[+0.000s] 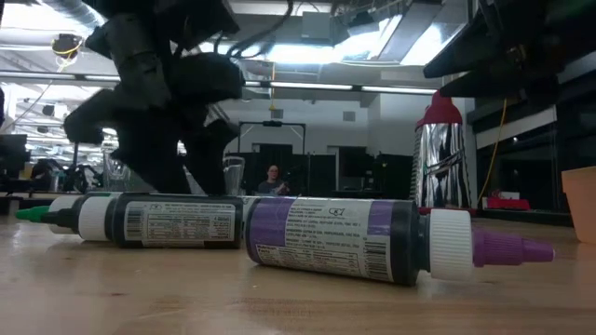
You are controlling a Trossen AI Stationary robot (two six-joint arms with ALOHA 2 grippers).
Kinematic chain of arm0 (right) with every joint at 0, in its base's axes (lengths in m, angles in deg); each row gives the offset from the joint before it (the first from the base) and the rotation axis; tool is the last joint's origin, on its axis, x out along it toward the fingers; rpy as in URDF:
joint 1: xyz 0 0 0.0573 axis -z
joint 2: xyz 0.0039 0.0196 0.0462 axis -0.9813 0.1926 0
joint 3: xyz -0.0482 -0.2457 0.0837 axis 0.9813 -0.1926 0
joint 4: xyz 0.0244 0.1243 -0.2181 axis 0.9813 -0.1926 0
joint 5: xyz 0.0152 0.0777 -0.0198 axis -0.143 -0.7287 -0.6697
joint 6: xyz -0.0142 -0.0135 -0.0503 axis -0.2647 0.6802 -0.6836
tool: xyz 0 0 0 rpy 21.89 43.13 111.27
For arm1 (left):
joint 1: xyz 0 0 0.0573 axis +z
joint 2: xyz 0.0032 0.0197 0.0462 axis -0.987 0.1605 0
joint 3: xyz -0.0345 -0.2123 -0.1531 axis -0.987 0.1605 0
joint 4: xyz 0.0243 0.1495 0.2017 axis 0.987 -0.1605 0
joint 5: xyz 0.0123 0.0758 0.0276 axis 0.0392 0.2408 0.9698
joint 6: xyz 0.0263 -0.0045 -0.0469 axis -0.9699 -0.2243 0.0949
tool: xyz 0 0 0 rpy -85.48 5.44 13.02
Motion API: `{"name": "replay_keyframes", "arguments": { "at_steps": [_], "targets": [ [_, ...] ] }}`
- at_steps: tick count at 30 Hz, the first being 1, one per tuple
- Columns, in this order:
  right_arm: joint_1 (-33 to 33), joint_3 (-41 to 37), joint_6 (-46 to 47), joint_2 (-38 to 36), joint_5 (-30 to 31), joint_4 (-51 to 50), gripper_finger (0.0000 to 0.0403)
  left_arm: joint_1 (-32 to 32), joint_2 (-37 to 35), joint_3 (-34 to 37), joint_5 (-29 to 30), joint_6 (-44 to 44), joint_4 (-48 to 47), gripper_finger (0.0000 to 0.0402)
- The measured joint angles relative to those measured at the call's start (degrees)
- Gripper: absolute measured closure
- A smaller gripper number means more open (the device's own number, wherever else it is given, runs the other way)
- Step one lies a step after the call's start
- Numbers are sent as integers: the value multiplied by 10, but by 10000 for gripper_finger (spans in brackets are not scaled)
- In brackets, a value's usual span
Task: Pick & Place Food Item
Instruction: Put the right green food coloring bottle into the white transparent bin
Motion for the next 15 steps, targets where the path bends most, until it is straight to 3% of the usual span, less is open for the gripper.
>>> {"name": "replay_keyframes", "arguments": {
  "at_steps": [15],
  "targets": [
    [0, 0, 0, 0, -3, 1, 173, 0, 24, 0, -9, 3, 6, 239]
  ]
}}
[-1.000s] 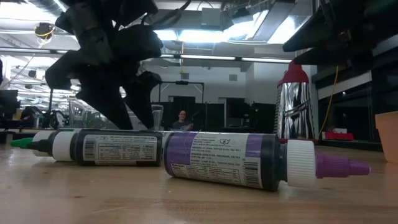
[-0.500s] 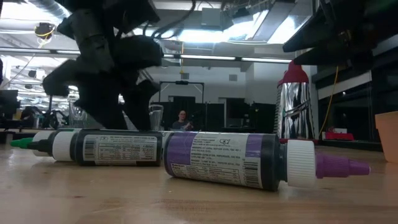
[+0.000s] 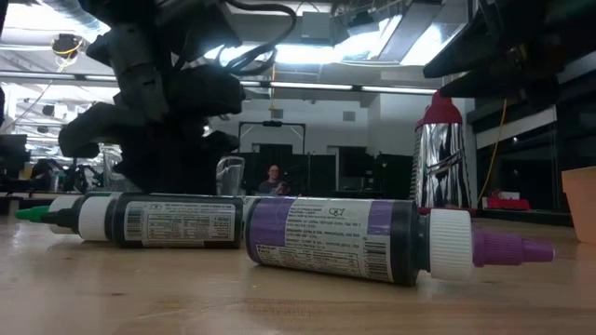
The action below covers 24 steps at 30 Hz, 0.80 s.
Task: Pick & Place Food Item
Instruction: Put the right green food coloring bottle into the white transparent bin
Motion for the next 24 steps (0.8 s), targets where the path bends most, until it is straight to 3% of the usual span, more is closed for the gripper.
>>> {"name": "replay_keyframes", "arguments": {
  "at_steps": [11, 18, 24],
  "targets": [
    [0, 0, 0, 0, -12, 0, 172, 0, 0, 0, -4, -10, 15, 282],
    [0, 0, 0, 0, -12, 0, 172, 0, -19, 0, 53, -16, -10, 292],
    [0, 0, 0, 0, -12, 0, 172, 0, -95, 0, 121, -13, -88, 292]
  ]
}}
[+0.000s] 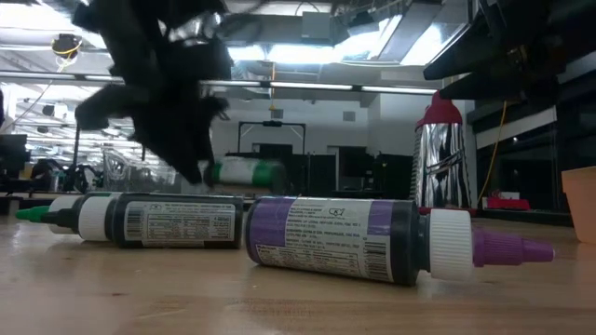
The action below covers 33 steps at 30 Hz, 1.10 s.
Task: Pick & Place Food Item
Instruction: Put the right green food coloring bottle into the white transparent bin
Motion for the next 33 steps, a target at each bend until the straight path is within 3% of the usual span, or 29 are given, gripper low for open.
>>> {"name": "replay_keyframes", "arguments": {
  "at_steps": [3, 9, 14, 18, 33],
  "targets": [
    [0, 0, 0, 0, 0, 0, 172, 0, -53, -10, 50, 9, -74, 292],
    [0, 0, 1, 0, 2, 0, 172, 0, -128, -108, 169, 60, -346, 292],
    [0, 0, 3, 0, 5, 2, 172, 0, -139, -223, 204, 125, -552, 292],
    [0, 0, 3, 0, 5, 5, 172, 18, -138, -293, 231, 155, -663, 292],
    [0, 0, -11, 0, 11, 13, 172, 287, -118, -316, 268, -3, -683, 292]
  ]
}}
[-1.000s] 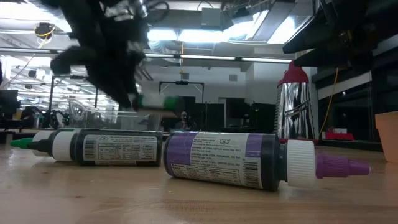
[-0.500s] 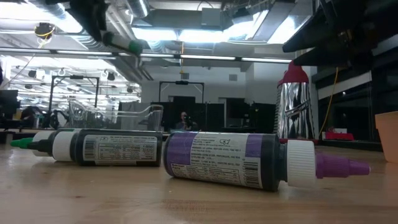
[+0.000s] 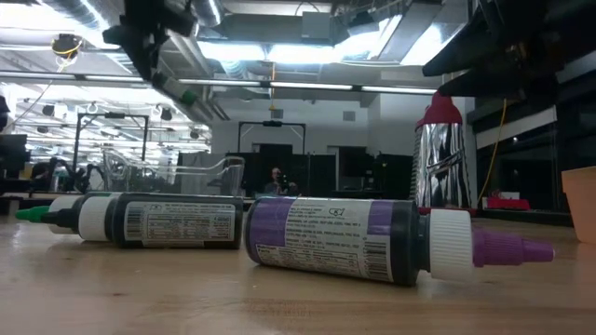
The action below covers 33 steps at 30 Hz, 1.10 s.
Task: Pick & Place Food Item
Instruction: Put the right green food coloring bottle into the white transparent bin
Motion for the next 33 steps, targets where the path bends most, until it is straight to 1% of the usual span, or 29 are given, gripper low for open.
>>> {"name": "replay_keyframes", "arguments": {
  "at_steps": [4, 8, 9, 13, 20, 26, 33],
  "targets": [
    [0, 0, 0, 0, 4, 0, 172, 62, 29, 0, -4, -35, 0, 292],
    [0, 0, 0, 0, 4, 0, 172, 117, 71, 0, -52, -66, 0, 292],
    [0, 0, 0, 0, 4, 0, 172, 128, 83, 0, -57, -73, 0, 292],
    [0, 0, 0, 0, 4, 2, 172, 159, 135, 0, -49, -99, 1, 292],
    [0, 0, 0, 0, 4, 4, 172, 179, 214, 0, -37, -131, 1, 292],
    [0, 0, 0, 0, 2, 6, 172, 191, 276, 0, -17, -143, 0, 292],
    [0, 0, -2, 0, -11, 6, 172, 194, 326, 0, 5, -158, 1, 292]
  ]
}}
